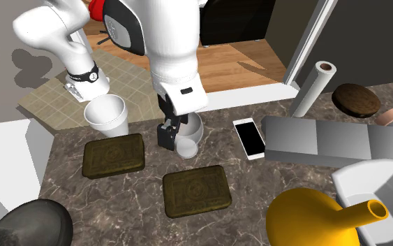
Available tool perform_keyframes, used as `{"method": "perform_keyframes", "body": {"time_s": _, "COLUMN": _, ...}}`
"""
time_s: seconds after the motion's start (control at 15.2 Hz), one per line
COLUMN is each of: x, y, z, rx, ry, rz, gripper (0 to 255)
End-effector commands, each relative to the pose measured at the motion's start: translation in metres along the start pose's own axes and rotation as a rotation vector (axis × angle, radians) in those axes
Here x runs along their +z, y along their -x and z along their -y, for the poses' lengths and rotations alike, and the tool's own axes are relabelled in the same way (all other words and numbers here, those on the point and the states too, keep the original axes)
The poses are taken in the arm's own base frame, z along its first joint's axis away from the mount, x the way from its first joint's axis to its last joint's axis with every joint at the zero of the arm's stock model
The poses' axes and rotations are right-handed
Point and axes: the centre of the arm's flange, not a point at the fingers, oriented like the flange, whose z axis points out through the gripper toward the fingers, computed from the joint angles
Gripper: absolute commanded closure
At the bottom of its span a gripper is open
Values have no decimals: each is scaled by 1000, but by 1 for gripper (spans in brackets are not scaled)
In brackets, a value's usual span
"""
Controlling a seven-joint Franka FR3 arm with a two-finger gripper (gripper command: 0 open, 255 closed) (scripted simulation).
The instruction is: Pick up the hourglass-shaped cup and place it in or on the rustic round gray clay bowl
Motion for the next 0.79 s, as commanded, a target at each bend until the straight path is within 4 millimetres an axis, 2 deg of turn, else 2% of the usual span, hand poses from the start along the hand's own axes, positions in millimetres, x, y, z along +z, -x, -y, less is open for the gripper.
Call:
{"method": "perform_keyframes", "body": {"time_s": 0.0, "x": 10, "y": -1, "z": 0, "rx": -1, "ry": 0, "rz": 0, "gripper": 0}}
{"method": "perform_keyframes", "body": {"time_s": 0.2, "x": 29, "y": -1, "z": 0, "rx": -1, "ry": 0, "rz": 0, "gripper": 0}}
{"method": "perform_keyframes", "body": {"time_s": 0.73, "x": 29, "y": -1, "z": 0, "rx": -1, "ry": 0, "rz": 0, "gripper": 0}}
